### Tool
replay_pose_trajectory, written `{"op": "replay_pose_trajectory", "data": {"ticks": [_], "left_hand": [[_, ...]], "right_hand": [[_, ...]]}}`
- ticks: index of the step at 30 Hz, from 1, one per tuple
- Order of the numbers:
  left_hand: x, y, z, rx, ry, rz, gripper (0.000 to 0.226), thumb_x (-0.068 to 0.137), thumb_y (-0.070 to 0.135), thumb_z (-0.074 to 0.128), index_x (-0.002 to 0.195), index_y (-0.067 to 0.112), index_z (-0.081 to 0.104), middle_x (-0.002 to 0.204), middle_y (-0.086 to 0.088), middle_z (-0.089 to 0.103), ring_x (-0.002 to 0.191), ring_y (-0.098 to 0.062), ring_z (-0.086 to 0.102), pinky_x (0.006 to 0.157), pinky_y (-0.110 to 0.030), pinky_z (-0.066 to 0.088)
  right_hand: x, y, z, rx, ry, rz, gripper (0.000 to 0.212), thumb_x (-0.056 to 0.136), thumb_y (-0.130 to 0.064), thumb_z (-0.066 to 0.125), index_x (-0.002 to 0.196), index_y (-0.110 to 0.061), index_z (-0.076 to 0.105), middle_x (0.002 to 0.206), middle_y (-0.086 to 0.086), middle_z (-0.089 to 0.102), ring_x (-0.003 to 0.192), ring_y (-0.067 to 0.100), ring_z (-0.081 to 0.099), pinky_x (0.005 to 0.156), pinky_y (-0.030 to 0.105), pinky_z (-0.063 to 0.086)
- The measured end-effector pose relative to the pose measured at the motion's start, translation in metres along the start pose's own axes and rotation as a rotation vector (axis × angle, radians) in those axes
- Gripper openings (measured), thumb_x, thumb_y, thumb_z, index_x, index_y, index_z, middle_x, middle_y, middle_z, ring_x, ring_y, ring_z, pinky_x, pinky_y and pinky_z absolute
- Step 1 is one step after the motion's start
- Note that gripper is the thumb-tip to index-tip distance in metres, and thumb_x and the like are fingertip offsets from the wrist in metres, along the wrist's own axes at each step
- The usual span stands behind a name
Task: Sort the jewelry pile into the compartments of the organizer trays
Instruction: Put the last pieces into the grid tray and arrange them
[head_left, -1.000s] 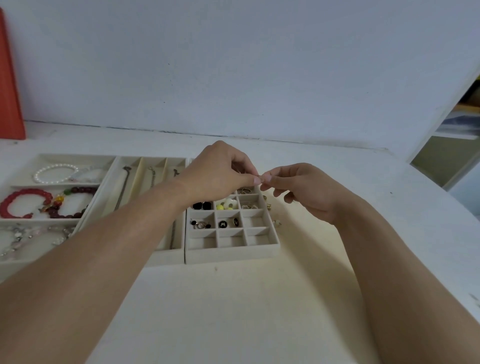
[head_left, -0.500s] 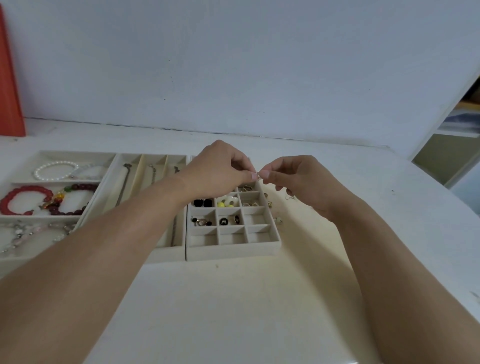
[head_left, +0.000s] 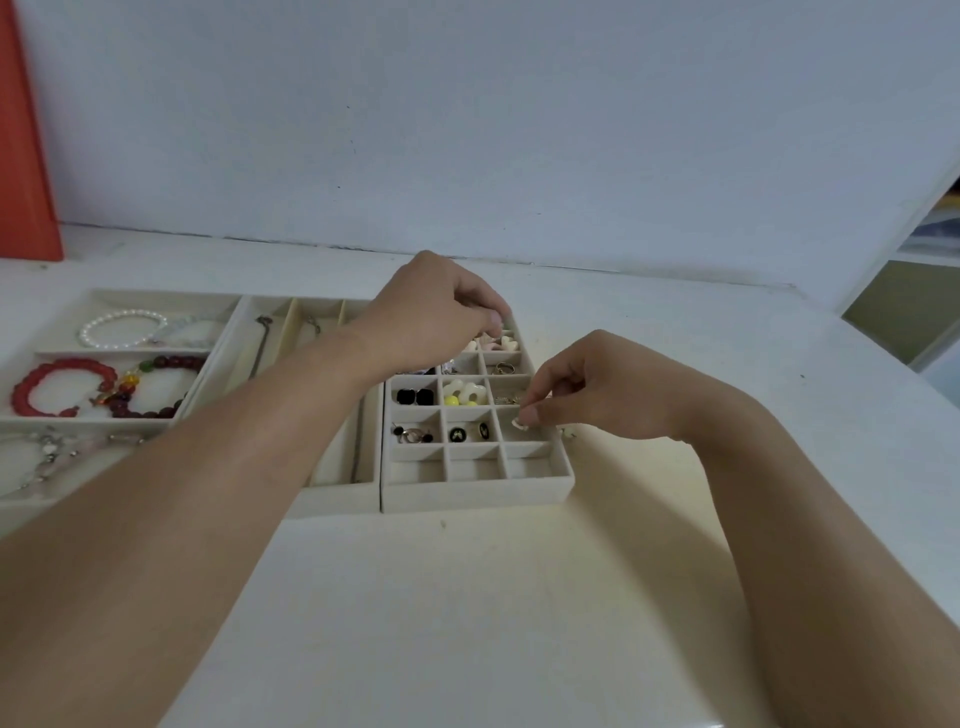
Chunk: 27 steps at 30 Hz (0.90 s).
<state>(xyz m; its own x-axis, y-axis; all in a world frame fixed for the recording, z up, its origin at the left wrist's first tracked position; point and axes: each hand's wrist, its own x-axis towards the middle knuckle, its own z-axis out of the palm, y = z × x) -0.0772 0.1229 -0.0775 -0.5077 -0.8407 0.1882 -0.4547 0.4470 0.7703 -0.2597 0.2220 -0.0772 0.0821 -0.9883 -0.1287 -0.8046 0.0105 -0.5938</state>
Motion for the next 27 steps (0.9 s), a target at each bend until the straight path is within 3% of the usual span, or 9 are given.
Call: {"op": "replay_pose_trajectory", "data": {"ticks": [6,10,14,17,21,25,27], "left_hand": [[0.000,-0.001,0.000,0.003,-0.011,-0.012,0.012,0.089,0.017,0.072,0.096,0.023,0.079,0.082,0.016,0.075,0.091,-0.017,0.072,0.080,-0.029,0.057],[0.000,-0.004,0.001,0.001,-0.014,-0.029,0.012,0.088,0.017,0.073,0.096,0.024,0.079,0.084,0.016,0.075,0.090,-0.012,0.071,0.061,-0.014,0.050],[0.001,-0.005,0.002,-0.001,-0.006,-0.039,0.011,0.087,0.019,0.075,0.097,0.023,0.079,0.089,0.008,0.076,0.093,-0.011,0.071,0.070,-0.015,0.049],[0.001,-0.006,0.001,0.006,0.012,-0.056,0.011,0.088,0.018,0.075,0.096,0.022,0.079,0.088,0.009,0.075,0.091,-0.013,0.071,0.067,-0.016,0.050],[0.002,-0.009,-0.001,0.004,0.037,-0.079,0.011,0.088,0.017,0.074,0.096,0.023,0.079,0.087,0.009,0.074,0.087,-0.015,0.071,0.059,-0.017,0.049],[0.006,-0.014,-0.004,0.025,0.038,-0.100,0.010,0.087,0.017,0.075,0.092,0.025,0.078,0.089,0.012,0.072,0.091,-0.007,0.067,0.070,-0.017,0.044],[0.007,-0.015,-0.006,0.029,0.036,-0.109,0.010,0.086,0.016,0.075,0.091,0.025,0.077,0.090,0.012,0.071,0.089,-0.005,0.065,0.070,-0.015,0.042]], "right_hand": [[0.002,-0.003,0.005,-0.062,-0.011,-0.010,0.007,0.084,-0.034,0.079,0.084,-0.027,0.081,0.044,-0.014,0.046,0.044,0.003,0.041,0.044,0.009,0.028],[0.005,-0.002,0.010,-0.083,0.004,0.000,0.005,0.084,-0.034,0.080,0.081,-0.030,0.080,0.046,-0.017,0.052,0.045,0.000,0.046,0.045,0.008,0.032],[0.007,-0.003,0.011,-0.100,-0.005,-0.017,0.005,0.084,-0.035,0.080,0.081,-0.032,0.078,0.043,-0.019,0.049,0.044,0.000,0.046,0.045,0.009,0.031],[0.006,-0.003,0.010,-0.089,0.007,-0.033,0.008,0.083,-0.037,0.081,0.082,-0.029,0.079,0.043,-0.017,0.047,0.043,0.002,0.044,0.044,0.010,0.030],[0.008,0.005,0.005,-0.022,0.167,-0.040,0.008,0.086,-0.036,0.078,0.080,-0.031,0.077,0.052,-0.009,0.047,0.046,0.006,0.038,0.049,0.018,0.030],[0.022,0.010,0.009,-0.005,0.453,-0.001,0.007,0.090,-0.032,0.073,0.084,-0.031,0.076,0.056,-0.010,0.053,0.047,0.006,0.043,0.050,0.018,0.036],[0.035,0.007,0.008,-0.061,0.499,0.032,0.007,0.091,-0.035,0.071,0.087,-0.031,0.076,0.066,-0.010,0.060,0.050,0.007,0.049,0.055,0.025,0.043]]}}
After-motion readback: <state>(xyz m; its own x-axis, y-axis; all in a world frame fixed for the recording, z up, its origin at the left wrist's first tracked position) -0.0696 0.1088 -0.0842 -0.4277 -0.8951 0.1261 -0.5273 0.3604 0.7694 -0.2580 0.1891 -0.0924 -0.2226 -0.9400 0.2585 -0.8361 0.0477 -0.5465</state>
